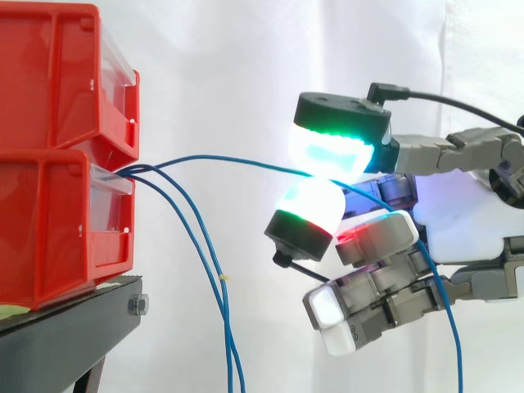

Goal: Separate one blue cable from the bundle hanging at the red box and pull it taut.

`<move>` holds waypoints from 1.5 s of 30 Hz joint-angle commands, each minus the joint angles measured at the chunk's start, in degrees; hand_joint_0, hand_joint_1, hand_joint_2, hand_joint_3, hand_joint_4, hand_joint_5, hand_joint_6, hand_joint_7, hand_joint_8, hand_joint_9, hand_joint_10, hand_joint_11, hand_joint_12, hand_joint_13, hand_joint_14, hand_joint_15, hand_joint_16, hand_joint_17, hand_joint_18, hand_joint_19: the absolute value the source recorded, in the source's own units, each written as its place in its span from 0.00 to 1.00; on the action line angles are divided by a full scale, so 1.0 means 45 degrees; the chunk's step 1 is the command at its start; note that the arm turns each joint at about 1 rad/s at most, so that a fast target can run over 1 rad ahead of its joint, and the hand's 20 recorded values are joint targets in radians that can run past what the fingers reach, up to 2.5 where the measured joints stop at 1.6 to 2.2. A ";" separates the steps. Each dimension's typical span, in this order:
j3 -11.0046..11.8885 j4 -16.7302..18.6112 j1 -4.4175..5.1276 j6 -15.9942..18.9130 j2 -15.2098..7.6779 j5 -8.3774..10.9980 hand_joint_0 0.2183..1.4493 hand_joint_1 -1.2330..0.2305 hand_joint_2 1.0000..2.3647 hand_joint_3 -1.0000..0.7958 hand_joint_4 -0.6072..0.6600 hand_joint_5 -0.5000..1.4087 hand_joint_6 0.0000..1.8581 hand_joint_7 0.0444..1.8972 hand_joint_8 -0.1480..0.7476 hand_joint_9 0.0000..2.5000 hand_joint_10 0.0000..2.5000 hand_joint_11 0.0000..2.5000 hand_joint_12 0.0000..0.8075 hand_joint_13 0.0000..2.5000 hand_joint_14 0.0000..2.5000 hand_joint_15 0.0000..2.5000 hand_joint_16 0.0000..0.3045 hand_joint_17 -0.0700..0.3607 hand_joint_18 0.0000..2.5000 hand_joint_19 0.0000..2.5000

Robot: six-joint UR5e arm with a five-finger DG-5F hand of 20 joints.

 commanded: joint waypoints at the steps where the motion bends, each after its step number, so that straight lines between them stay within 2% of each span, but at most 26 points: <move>1: 0.0000 0.0154 0.0033 -0.0088 -0.0001 -0.0038 0.41 0.31 0.02 0.52 0.36 0.17 0.52 0.70 0.44 0.50 0.01 0.54 0.42 0.34 0.01 0.24 0.15 0.40 0.23 0.22; 45: 0.0000 0.0095 0.0053 -0.0127 -0.0001 0.0001 0.40 0.32 0.02 0.53 0.38 0.18 0.53 0.69 0.46 0.49 0.01 0.53 0.42 0.33 0.01 0.24 0.15 0.40 0.23 0.22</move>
